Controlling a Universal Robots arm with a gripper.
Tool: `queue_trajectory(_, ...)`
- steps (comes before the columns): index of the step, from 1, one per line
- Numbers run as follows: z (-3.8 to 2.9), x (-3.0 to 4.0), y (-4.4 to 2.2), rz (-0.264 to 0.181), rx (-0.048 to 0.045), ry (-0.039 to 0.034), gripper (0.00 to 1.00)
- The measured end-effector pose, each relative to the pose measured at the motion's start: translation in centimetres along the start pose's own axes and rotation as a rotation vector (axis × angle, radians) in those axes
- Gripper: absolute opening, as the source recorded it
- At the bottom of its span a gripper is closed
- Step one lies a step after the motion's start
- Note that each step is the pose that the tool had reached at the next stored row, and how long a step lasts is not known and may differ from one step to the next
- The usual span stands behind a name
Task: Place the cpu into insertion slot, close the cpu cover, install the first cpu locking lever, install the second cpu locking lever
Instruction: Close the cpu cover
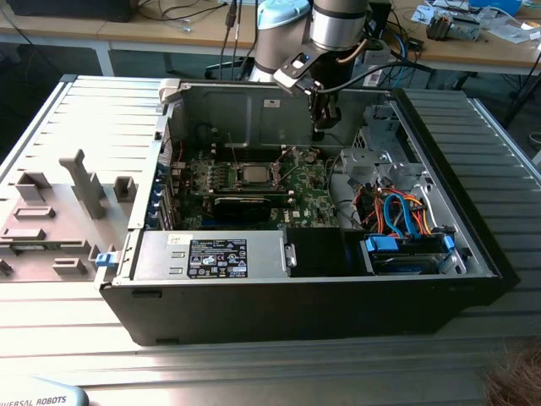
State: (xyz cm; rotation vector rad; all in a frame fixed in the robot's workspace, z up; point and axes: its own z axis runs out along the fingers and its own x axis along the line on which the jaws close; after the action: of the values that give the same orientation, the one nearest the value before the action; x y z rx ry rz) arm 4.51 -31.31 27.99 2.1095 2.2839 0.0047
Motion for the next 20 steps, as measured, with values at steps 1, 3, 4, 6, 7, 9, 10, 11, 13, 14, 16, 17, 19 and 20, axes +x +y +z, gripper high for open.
queue_trajectory(1,0.0,0.02,0.03,0.0,0.0,0.0,0.11)
queue_trajectory(3,0.01,0.1,0.12,0.0,-0.0001,0.0001,0.11)
queue_trajectory(4,0.01,0.14,0.17,0.0,0.0,-0.0001,0.11)
queue_trajectory(6,0.02,0.2,0.24,0.0,0.0,0.0,0.11)
queue_trajectory(7,0.02,0.22,0.27,0.0,-0.0001,0.0,0.11)
queue_trajectory(9,0.03,0.26,0.33,0.0,0.0,0.0,0.11)
queue_trajectory(10,0.04,0.28,0.36,0.0,0.0,0.0001,0.11)
queue_trajectory(11,0.04,0.3,0.38,0.0,0.0,0.0001,0.11)
queue_trajectory(13,0.04,0.32,0.41,0.0,0.0,0.0,0.11)
queue_trajectory(14,0.05,0.33,0.42,0.0,0.0,0.0001,0.11)
queue_trajectory(16,0.05,0.35,0.44,0.0,0.0,0.0,0.11)
queue_trajectory(17,0.05,0.38,0.46,0.0,-0.0001,0.0001,0.11)
queue_trajectory(19,0.06,0.47,0.5,0.0,-0.0001,0.0001,0.11)
queue_trajectory(20,0.06,0.53,0.51,0.0,0.0,0.0,0.11)
